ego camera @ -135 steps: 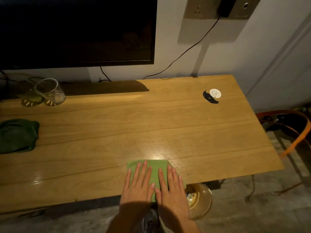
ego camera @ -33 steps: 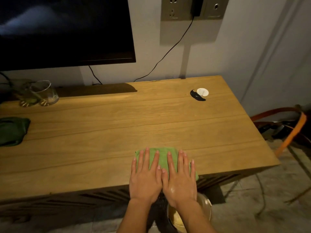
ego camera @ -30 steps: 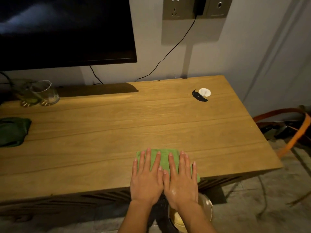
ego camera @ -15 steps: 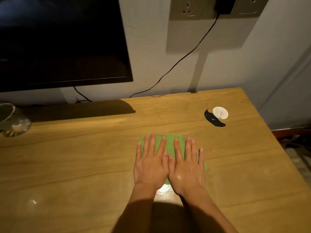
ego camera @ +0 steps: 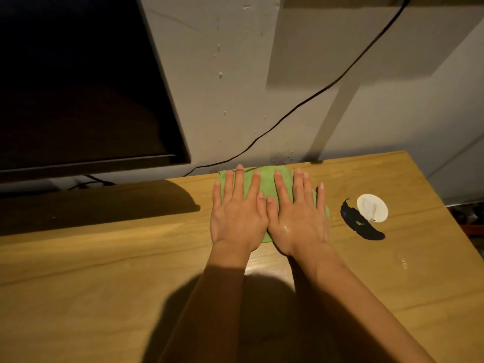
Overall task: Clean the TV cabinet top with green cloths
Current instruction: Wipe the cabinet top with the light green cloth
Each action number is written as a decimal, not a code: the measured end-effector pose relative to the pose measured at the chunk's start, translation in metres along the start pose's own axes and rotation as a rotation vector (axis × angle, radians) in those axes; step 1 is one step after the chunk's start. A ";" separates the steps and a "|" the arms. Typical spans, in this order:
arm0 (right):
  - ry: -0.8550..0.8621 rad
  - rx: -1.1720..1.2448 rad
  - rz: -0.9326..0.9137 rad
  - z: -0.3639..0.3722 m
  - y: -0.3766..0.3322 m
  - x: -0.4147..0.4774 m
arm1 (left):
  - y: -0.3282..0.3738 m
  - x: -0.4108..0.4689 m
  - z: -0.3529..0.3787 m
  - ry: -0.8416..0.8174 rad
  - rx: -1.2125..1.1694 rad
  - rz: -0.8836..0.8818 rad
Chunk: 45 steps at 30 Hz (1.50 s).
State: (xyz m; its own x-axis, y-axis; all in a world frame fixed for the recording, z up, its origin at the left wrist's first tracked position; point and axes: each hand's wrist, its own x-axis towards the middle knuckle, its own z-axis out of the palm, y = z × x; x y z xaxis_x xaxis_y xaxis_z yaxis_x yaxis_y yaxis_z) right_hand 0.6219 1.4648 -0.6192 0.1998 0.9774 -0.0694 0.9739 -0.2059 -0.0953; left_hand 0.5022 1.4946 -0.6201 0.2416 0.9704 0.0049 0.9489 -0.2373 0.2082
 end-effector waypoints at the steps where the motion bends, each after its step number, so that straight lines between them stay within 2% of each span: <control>1: -0.002 -0.003 -0.002 0.000 0.000 0.002 | 0.000 0.003 0.000 -0.001 0.004 -0.001; 7: -0.007 0.001 -0.017 -0.001 0.002 0.003 | 0.001 0.002 0.001 -0.009 0.005 -0.012; 12: -0.009 0.013 -0.030 0.000 0.010 -0.037 | 0.009 -0.037 0.003 -0.024 0.006 -0.018; 19: 0.026 0.070 -0.049 0.002 0.031 -0.144 | 0.035 -0.145 0.004 -0.006 0.005 -0.032; 27: 0.034 0.076 -0.287 -0.001 0.072 -0.292 | 0.079 -0.294 0.011 -0.021 0.020 -0.026; 31: 0.013 0.122 -0.269 -0.005 0.089 -0.349 | 0.105 -0.349 0.013 -0.043 -0.011 -0.040; 35: -0.090 0.166 -0.206 -0.012 0.090 -0.359 | 0.111 -0.367 0.011 -0.046 -0.002 -0.066; 40: -0.090 0.159 -0.120 -0.010 0.087 -0.358 | 0.108 -0.364 0.011 -0.022 -0.007 -0.075; 45: -0.140 0.101 -0.111 -0.006 0.087 -0.349 | 0.103 -0.355 0.013 -0.033 -0.009 -0.064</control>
State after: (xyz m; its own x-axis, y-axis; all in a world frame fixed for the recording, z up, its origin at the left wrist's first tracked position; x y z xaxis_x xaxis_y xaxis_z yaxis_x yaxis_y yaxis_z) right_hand 0.6376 1.1064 -0.5969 0.0676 0.9795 -0.1898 0.9720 -0.1076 -0.2090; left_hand 0.5165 1.1256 -0.6135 0.1875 0.9814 -0.0412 0.9607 -0.1745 0.2158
